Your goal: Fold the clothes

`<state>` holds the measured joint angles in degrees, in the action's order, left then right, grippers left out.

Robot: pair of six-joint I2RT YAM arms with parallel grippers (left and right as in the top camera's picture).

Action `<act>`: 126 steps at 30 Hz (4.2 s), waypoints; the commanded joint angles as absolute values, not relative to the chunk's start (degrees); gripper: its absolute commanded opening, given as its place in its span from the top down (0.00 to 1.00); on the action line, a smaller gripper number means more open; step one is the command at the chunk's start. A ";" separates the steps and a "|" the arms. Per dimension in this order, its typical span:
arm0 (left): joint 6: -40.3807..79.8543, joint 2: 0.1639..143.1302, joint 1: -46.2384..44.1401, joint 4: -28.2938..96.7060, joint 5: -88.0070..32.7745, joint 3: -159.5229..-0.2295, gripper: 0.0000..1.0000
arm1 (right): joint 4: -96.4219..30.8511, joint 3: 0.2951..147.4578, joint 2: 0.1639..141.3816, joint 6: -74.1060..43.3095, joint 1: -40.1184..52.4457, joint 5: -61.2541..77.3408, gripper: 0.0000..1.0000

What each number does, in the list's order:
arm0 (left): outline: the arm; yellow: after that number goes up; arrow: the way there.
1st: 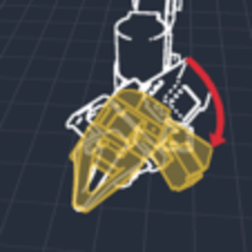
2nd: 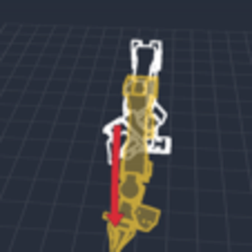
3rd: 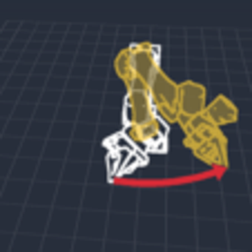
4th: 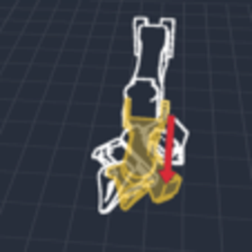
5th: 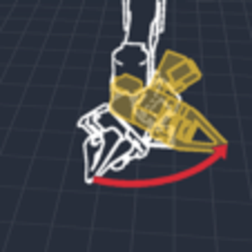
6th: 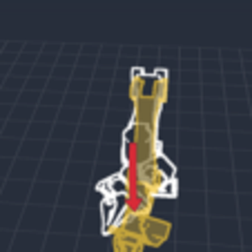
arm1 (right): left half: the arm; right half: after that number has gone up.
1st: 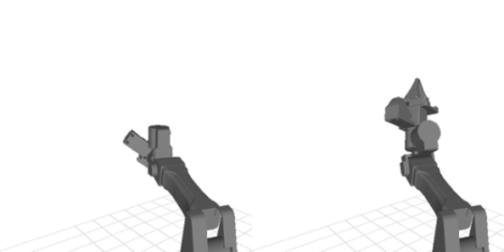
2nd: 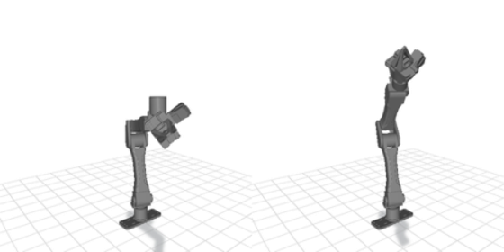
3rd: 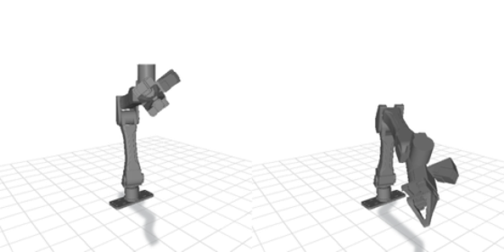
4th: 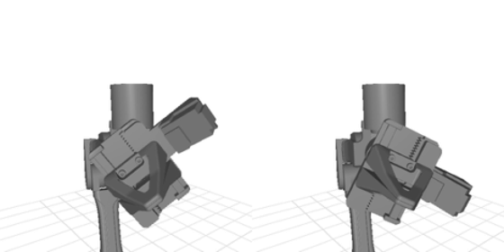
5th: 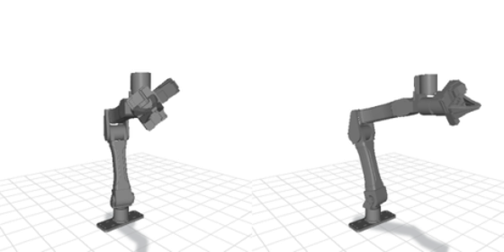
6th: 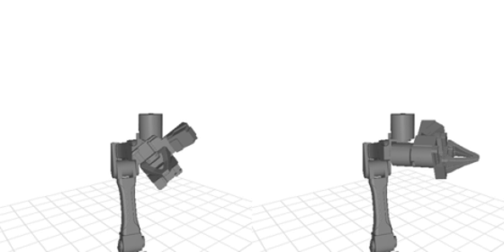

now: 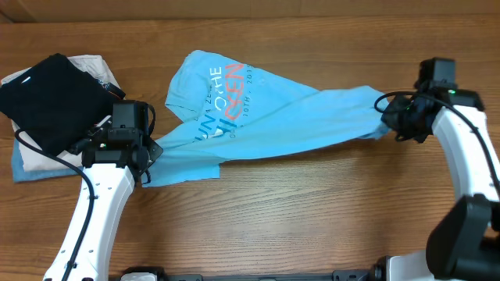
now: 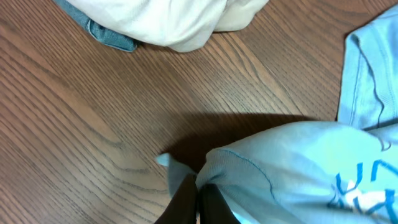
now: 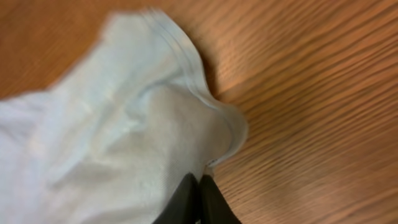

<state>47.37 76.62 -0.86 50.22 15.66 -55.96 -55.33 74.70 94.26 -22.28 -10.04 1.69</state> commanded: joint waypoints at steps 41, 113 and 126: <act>46.26 76.51 -0.78 50.52 16.49 -55.86 0.96 | -38.61 59.20 102.10 -17.98 -10.68 -0.51 0.54; 28.29 55.20 -0.75 71.72 17.80 -102.76 0.96 | -84.31 120.09 63.88 -15.99 -10.68 -3.90 0.96; 29.74 65.12 -0.75 68.34 15.70 -103.83 0.96 | -84.25 123.72 79.29 -14.66 -10.68 -3.25 0.96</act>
<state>29.63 57.14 -0.86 70.00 18.57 -104.20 -84.31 123.81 70.72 -15.57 -10.76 -3.01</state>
